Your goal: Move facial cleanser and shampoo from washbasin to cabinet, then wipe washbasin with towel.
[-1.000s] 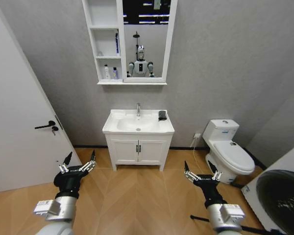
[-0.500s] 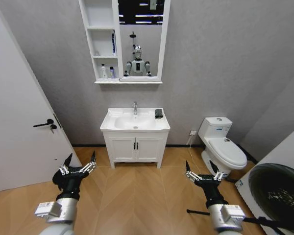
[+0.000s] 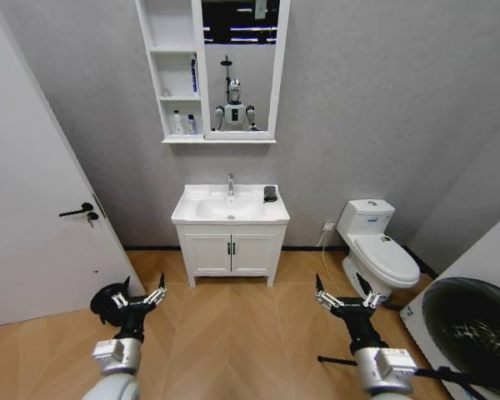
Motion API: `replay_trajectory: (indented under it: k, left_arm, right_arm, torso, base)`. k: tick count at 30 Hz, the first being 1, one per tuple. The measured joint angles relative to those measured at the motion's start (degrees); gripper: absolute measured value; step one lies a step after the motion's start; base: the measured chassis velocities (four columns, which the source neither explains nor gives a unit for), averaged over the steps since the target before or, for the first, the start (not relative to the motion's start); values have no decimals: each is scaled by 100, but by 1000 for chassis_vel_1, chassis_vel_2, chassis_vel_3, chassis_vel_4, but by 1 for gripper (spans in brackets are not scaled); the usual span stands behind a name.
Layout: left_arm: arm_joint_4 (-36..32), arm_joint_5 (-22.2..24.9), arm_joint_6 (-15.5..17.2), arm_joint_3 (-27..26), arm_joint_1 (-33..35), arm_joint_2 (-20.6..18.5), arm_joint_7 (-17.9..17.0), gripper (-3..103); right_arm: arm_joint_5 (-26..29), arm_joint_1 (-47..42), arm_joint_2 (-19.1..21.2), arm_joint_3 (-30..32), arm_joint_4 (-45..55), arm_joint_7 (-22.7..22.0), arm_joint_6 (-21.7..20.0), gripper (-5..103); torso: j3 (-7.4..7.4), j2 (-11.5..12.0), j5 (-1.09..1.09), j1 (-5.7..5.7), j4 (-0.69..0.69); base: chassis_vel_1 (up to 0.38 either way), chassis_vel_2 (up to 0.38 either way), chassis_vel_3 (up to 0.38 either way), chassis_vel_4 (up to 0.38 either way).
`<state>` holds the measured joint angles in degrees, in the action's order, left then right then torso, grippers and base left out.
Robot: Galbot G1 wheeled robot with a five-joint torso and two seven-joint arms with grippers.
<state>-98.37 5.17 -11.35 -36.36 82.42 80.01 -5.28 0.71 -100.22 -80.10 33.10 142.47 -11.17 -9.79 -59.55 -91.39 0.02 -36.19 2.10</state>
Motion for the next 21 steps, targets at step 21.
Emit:
replay_trajectory:
  k: [21]
  left_arm:
    - [1362,-75,6,60,-446,131,60,100]
  right_arm:
    - [2,0,1,-1,1,-5,-6,100]
  torso:
    - [2,-1,-1,2,-4]
  base:
    - [-8,-4,-2,-7]
